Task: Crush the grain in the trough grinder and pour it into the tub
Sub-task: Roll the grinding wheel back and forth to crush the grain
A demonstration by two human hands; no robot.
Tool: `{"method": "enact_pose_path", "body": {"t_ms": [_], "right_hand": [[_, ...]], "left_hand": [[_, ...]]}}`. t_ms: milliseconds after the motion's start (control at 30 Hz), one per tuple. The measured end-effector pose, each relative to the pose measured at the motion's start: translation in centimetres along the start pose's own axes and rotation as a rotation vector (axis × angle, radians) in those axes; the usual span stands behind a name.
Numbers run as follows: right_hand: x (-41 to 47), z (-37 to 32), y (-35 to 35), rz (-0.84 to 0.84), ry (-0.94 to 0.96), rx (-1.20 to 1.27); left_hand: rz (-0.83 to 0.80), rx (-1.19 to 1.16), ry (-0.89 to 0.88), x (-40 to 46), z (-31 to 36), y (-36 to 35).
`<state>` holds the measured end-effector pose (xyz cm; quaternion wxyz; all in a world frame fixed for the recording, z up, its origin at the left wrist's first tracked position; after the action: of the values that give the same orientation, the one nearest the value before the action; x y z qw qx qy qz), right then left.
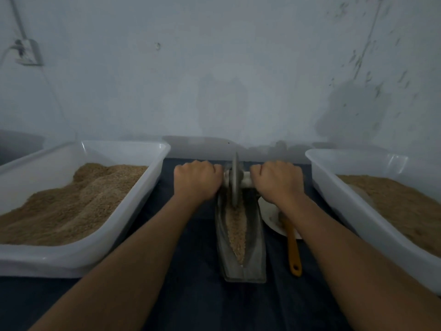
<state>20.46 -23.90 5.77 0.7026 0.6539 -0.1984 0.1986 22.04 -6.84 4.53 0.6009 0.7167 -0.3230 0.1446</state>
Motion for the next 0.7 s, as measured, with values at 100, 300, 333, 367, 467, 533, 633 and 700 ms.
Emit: {"method": "enact_pose_path", "body": {"t_ms": [100,300,333,367,467,533,633,700], "right_hand": [[-1.9,-1.0,1.4,0.076,0.055,0.064],[-9.3,-0.2,4.3,0.322,0.232,0.200],[-10.5,0.0,4.6,0.343,0.270,0.227],[-11.1,0.4,4.8,0.353,0.288,0.251],[-11.2,0.4,5.0,0.365,0.280,0.223],[-9.5,0.1,4.5,0.354,0.240,0.189],[-4.6,-0.1,2.2,0.265,0.158,0.050],[-2.0,-0.2,-0.1,0.156,0.154,-0.094]], "left_hand": [[0.043,-0.023,-0.008,-2.3,0.0,1.0],[0.171,-0.179,-0.055,-9.2,0.4,6.8],[0.219,-0.195,-0.059,-10.1,0.5,7.9],[0.252,-0.199,-0.072,-10.7,0.6,8.5],[0.225,-0.222,-0.048,-9.5,0.6,7.8],[0.130,-0.241,-0.006,-7.2,0.2,5.9],[-0.045,-0.225,0.043,-2.9,-0.5,1.8],[-0.133,-0.152,0.059,-0.3,-0.5,0.3]]}}
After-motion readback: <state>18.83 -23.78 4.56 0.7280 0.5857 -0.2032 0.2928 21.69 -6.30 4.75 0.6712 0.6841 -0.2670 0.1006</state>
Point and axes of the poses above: each hand's wrist, its own x-axis towards the middle knuckle, its own y-axis out of the back of the hand, z = x × y, the point moved 10 cm from there along x, towards the middle knuckle, and after that the axes turned 6 degrees about z, right-handed, at the moved point
